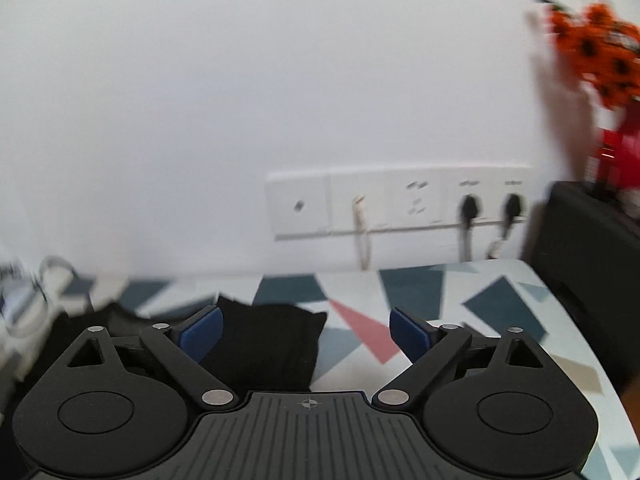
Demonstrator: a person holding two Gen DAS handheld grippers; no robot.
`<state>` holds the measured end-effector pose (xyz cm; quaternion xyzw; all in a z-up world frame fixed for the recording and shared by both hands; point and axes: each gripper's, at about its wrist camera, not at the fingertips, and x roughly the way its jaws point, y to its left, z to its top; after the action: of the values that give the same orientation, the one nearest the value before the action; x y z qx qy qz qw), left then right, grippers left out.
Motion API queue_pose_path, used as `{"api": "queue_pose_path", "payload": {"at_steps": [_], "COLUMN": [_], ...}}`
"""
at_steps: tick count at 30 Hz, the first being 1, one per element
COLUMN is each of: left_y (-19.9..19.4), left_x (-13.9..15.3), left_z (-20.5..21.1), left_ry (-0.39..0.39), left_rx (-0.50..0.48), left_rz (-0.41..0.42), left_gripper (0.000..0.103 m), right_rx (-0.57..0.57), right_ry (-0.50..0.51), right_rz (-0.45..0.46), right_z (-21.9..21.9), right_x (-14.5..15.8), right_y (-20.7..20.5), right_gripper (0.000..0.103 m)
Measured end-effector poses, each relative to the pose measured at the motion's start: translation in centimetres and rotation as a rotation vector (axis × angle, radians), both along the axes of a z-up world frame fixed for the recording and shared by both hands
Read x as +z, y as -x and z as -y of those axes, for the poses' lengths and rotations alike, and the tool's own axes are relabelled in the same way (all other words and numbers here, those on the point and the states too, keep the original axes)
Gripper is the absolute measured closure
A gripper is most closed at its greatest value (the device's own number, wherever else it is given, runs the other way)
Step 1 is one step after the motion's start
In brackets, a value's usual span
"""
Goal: Fold clothes
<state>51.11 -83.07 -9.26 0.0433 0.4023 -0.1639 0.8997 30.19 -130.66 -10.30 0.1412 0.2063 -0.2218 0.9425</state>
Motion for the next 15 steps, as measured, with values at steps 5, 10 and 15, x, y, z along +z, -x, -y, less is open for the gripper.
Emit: {"api": "queue_pose_path", "payload": {"at_steps": [5,10,15], "left_y": [3.0,6.5,11.6], "left_x": [1.1,-1.7,-6.9], "left_z": [-5.0,-8.0,-8.5], "left_ry": [0.104,0.153,0.124], "left_rx": [0.025,-0.035,-0.122], "left_rz": [-0.005,-0.095,-0.202], "left_gripper": [0.027,0.026,0.026], "right_rx": [-0.087,-0.129,-0.084], "right_ry": [0.040,-0.005,-0.053], "right_rz": [0.049,-0.021,-0.225], "right_z": [-3.4,-8.4,-12.8], "right_x": [2.6,1.0,-5.5], "right_y": [8.4,15.3,17.8], "right_gripper": [0.004,0.002,0.024]}}
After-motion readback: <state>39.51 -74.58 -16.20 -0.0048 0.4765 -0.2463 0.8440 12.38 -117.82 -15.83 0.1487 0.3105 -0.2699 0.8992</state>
